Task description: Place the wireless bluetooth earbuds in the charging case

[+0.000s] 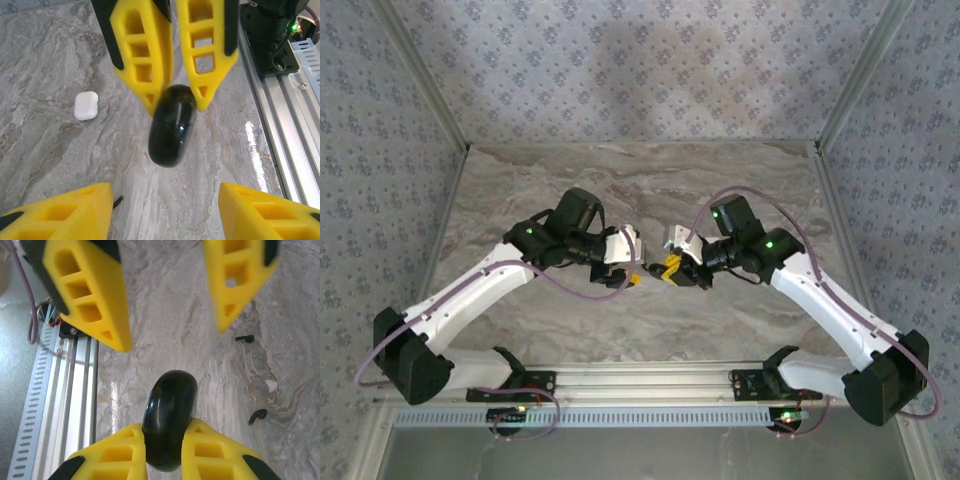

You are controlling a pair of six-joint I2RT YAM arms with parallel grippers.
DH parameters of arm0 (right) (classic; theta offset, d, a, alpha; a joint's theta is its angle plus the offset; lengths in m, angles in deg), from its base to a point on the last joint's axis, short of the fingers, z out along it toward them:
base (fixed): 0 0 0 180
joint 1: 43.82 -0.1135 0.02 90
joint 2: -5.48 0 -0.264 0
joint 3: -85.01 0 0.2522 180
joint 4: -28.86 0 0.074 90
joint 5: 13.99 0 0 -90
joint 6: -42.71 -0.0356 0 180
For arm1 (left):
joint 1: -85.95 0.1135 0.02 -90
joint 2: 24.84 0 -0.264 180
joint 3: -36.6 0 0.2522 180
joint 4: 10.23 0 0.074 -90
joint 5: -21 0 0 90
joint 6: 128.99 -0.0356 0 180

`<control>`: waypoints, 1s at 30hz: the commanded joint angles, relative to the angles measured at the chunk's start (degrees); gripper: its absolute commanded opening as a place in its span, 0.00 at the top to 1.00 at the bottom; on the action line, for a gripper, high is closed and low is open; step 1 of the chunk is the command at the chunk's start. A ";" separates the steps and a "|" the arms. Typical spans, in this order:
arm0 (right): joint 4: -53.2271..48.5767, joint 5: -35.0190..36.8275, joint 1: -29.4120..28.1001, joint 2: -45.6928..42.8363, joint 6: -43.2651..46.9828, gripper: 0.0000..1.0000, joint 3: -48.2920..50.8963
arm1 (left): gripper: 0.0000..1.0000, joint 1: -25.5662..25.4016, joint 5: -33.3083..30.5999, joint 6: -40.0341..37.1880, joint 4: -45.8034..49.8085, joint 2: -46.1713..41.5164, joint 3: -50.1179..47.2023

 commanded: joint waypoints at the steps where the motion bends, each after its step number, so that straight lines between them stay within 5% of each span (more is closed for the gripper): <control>1: -1.39 1.54 -1.71 0.31 7.23 0.85 -0.39 | 0.45 -0.59 3.33 -2.50 1.36 0.79 2.00; 30: 6.83 -2.12 -2.69 0.18 6.57 0.85 0.78 | 0.70 -2.86 4.04 -3.25 0.36 1.52 0.52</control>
